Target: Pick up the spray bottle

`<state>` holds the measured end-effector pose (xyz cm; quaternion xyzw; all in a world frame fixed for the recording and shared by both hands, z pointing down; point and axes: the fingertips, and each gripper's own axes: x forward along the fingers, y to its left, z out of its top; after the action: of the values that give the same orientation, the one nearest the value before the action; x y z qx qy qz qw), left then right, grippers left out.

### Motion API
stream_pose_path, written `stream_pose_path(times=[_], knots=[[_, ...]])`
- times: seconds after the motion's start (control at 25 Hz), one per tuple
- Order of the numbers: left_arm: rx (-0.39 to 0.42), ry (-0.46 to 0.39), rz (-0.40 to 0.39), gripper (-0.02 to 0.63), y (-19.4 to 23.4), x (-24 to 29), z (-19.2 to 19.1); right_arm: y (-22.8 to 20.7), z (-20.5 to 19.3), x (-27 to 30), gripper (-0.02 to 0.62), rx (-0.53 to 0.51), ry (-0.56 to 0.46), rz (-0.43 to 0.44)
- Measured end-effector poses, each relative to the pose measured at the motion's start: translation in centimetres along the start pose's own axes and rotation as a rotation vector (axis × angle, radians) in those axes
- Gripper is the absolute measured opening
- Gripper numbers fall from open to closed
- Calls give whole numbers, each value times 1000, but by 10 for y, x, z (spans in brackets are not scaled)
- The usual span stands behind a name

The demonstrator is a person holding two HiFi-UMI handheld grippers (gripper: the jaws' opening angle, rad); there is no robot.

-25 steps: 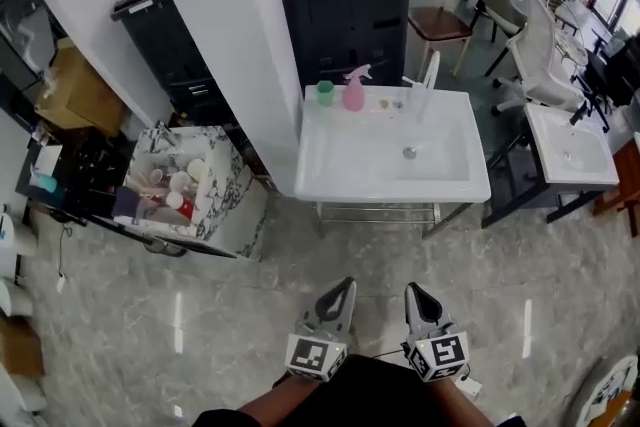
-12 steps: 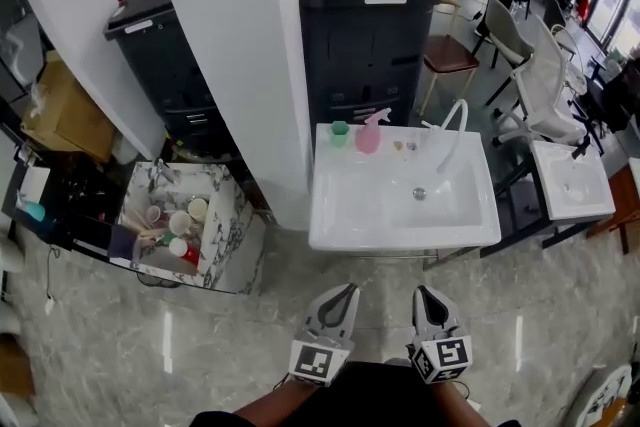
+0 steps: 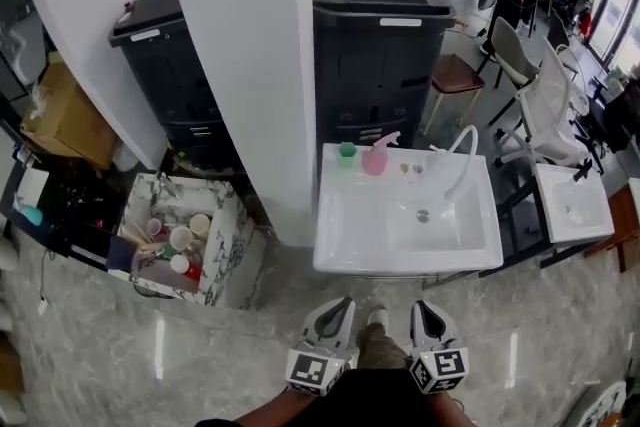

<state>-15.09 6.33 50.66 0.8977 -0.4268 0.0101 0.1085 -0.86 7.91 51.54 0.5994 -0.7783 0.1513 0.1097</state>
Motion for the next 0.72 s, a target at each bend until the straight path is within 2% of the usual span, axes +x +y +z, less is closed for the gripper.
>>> stream_pose_path(times=[0.08,0.24,0.32,0.52,0.72], knots=[[14,8,-6,23,1,3,-4,4,3,8,-2,-10,1,17],[-47,3,37,23,10,18,10,3,7,32,-2,-7,-5,62],[-35,-6,45,23,16,30,15,-4,11,47,-2,-5,-14,75],[16,7,94,23,48,75,13,-49,28,101,-2,12,-35,78],[26,33,81,23,68,142,28,-96,72,156,-2,81,-91,100]])
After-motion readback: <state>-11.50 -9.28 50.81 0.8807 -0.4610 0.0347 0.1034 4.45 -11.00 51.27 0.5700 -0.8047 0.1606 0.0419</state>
